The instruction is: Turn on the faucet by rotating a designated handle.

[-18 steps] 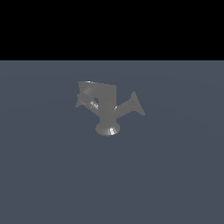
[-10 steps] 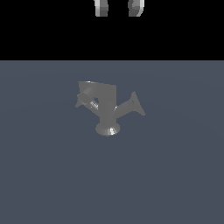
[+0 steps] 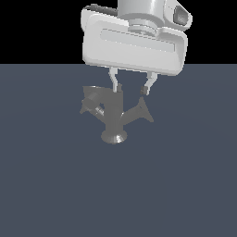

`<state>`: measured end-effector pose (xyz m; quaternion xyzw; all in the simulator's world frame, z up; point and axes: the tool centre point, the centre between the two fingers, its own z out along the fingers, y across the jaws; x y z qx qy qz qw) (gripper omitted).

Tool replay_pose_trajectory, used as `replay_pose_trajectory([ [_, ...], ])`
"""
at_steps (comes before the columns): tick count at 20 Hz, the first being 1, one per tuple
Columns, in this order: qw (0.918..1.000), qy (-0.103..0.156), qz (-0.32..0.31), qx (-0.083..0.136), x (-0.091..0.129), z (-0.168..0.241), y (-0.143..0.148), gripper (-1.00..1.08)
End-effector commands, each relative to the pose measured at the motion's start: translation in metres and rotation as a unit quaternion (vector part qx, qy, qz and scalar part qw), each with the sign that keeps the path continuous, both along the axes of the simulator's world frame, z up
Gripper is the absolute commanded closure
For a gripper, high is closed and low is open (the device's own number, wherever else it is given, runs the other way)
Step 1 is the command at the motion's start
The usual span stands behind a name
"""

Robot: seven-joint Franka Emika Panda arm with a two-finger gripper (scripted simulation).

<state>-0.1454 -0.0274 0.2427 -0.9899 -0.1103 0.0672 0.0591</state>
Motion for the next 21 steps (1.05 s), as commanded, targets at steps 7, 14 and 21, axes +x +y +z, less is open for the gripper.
replay_pose_trajectory([
  [7,0.9967,-0.013,-0.039,0.070,0.050,-0.074,-0.034,0.72],
  [14,0.9899,-0.117,-0.010,0.079,0.148,-0.045,0.060,0.57],
  [21,0.9799,-0.167,-0.032,0.105,0.183,-0.041,0.069,0.68],
])
